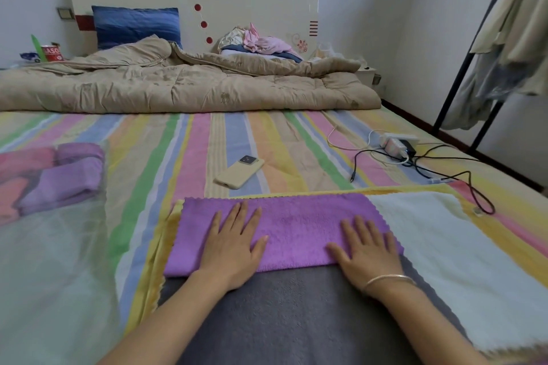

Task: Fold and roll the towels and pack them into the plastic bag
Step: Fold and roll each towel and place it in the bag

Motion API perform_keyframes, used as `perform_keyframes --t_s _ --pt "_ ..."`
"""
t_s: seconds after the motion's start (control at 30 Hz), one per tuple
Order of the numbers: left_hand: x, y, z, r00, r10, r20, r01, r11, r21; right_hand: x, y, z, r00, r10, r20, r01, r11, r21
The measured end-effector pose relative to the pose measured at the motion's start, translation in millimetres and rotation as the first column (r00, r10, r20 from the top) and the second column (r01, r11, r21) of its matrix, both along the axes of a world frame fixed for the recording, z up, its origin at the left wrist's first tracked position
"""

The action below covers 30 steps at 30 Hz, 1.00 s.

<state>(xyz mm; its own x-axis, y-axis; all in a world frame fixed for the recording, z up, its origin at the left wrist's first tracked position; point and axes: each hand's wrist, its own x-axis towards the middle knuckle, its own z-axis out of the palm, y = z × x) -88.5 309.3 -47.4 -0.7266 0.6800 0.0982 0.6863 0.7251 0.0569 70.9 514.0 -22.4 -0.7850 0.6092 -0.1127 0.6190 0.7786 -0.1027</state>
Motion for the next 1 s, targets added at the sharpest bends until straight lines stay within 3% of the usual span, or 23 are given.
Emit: perform_keyframes --t_s 0.07,0.13,0.17,0.2,0.23,0.27,0.3,0.33,0.4,0.47,0.53,0.63,0.73,0.8,0.83,0.9,0.93,1.0 --pt "4 0 0 1.0 -0.002 -0.003 0.002 1.0 0.004 17 5 11 0.994 -0.104 -0.046 0.106 0.993 0.046" --pt "6 1 -1 1.0 0.004 -0.001 -0.004 1.0 0.029 29 -3 21 0.952 -0.152 -0.264 0.165 0.986 0.027" --pt "7 1 -2 1.0 0.006 0.001 -0.006 0.999 0.04 34 -9 25 0.898 -0.218 -0.383 0.185 0.975 -0.122" --pt "6 1 -2 1.0 0.005 0.0 -0.005 0.999 0.049 37 -15 31 0.821 -0.356 -0.447 0.179 0.903 -0.39" --pt "6 1 -3 1.0 0.004 -0.003 -0.004 0.999 0.054 39 -20 36 0.746 -0.527 -0.407 0.124 0.71 -0.693" --pt "7 1 -3 1.0 0.004 -0.004 -0.004 0.998 0.056 40 -24 39 0.702 -0.652 -0.286 0.046 0.443 -0.895" --pt "7 2 -3 1.0 0.005 -0.002 -0.005 0.999 0.052 42 -26 38 0.684 -0.705 -0.185 -0.04 0.217 -0.975" --pt "7 2 -4 1.0 0.008 -0.004 -0.008 0.999 0.043 43 -27 35 0.655 -0.743 -0.139 -0.132 0.068 -0.989" --pt "8 4 -4 1.0 0.018 -0.023 -0.017 1.0 0.016 38 -23 26 0.511 -0.847 -0.148 -0.264 0.009 -0.964" --pt "8 4 -3 0.999 0.022 -0.023 -0.022 1.0 0.005 27 -21 19 0.414 -0.887 -0.203 -0.289 0.084 -0.954" --pt "8 4 -3 1.0 0.018 -0.005 -0.018 1.0 -0.011 16 -22 15 0.414 -0.853 -0.316 -0.155 0.276 -0.948" --pt "6 1 3 0.998 0.015 0.066 -0.012 0.999 -0.045 0 -34 18 0.571 -0.648 -0.505 0.091 0.661 -0.745" --pt "5 -14 12 0.991 -0.041 0.125 0.051 0.996 -0.078 -19 -60 24 0.703 -0.267 -0.659 0.035 0.939 -0.343" --pt "1 -30 12 0.984 -0.113 0.136 0.105 0.992 0.066 -35 -86 25 0.743 0.0 -0.669 -0.074 0.994 -0.082" --pt "0 -39 13 0.978 -0.136 0.156 0.094 0.963 0.252 -43 -101 24 0.751 0.115 -0.65 -0.134 0.991 0.02" --pt "-3 -54 18 0.959 -0.121 0.256 -0.06 0.798 0.6 -54 -132 21 0.757 0.297 -0.582 -0.262 0.954 0.146" --pt "-6 -60 23 0.929 -0.093 0.358 -0.197 0.695 0.691 -58 -147 19 0.752 0.381 -0.537 -0.331 0.924 0.193" --pt "-15 -71 35 0.755 -0.124 0.644 -0.513 0.499 0.698 -62 -171 7 0.72 0.523 -0.457 -0.482 0.85 0.213"
